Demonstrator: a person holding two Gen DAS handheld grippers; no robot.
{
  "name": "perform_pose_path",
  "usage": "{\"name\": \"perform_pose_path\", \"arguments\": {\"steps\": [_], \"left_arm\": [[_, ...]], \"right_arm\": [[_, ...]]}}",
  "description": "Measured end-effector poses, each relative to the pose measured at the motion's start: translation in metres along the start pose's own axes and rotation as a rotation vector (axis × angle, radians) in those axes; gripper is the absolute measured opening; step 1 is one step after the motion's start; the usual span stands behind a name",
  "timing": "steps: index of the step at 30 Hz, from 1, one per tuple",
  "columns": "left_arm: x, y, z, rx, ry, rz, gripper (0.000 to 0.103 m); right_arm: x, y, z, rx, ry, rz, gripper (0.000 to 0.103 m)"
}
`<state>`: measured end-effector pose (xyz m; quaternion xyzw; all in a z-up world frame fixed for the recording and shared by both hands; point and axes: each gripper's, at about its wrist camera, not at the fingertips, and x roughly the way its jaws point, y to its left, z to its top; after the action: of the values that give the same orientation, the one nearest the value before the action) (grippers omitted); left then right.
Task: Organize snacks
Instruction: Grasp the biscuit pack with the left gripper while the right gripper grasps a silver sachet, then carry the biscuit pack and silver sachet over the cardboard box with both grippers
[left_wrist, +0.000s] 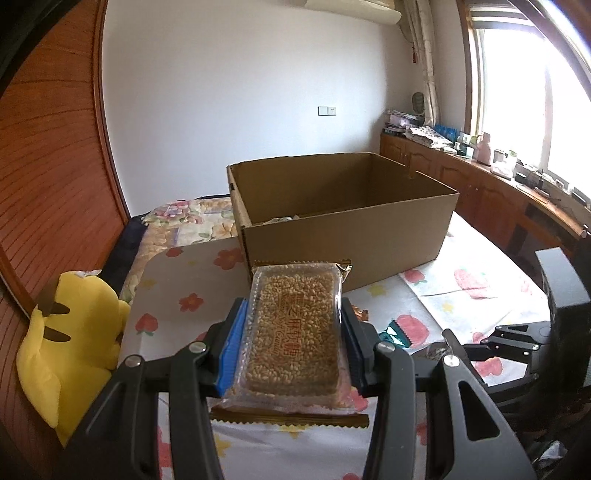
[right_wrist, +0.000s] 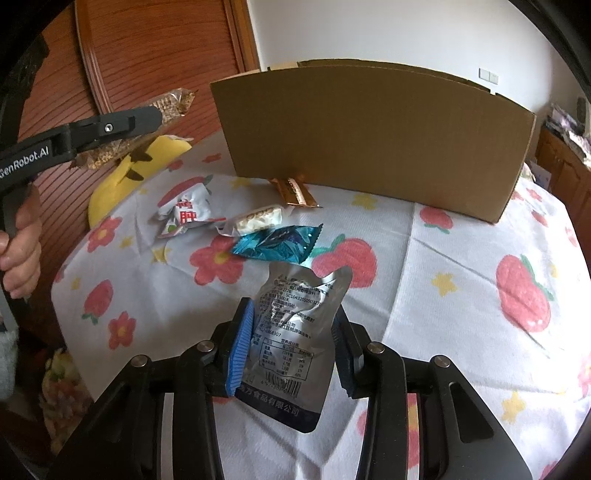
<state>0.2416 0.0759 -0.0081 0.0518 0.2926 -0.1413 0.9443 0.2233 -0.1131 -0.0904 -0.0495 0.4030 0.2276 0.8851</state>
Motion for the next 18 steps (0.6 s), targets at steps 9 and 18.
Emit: {"name": "perform_pose_path", "arguments": {"steps": [9,18], "left_arm": [[-0.010,-0.016,0.009,0.002,-0.026,-0.006,0.046],[-0.016,-0.029,0.017,0.004,-0.047,-0.011,0.046]], "right_arm": [[-0.032,-0.013,-0.004,0.030,-0.048,-0.011,0.039],[-0.053,-0.041,-0.005,0.062,-0.067,-0.056,0.003]]}}
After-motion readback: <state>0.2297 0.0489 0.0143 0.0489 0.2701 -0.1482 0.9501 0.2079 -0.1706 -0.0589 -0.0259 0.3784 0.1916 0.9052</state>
